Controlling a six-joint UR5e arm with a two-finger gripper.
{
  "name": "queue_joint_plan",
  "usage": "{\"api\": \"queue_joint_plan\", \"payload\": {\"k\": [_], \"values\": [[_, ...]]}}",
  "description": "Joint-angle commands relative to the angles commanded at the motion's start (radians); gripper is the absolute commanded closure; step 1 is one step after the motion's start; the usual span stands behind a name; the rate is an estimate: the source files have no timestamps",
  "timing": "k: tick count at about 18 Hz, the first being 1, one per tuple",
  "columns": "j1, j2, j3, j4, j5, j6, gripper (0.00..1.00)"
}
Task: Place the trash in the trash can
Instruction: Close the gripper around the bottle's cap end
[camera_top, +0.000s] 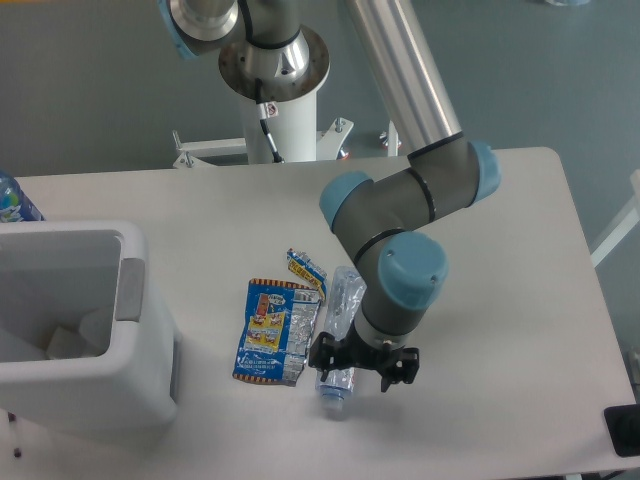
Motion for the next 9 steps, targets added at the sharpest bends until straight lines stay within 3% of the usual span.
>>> {"api": "queue_joint_plan", "payload": {"k": [9], "values": [[-0.012, -0.005, -0.037, 0.049, 0.037, 0.000, 0.00]]}}
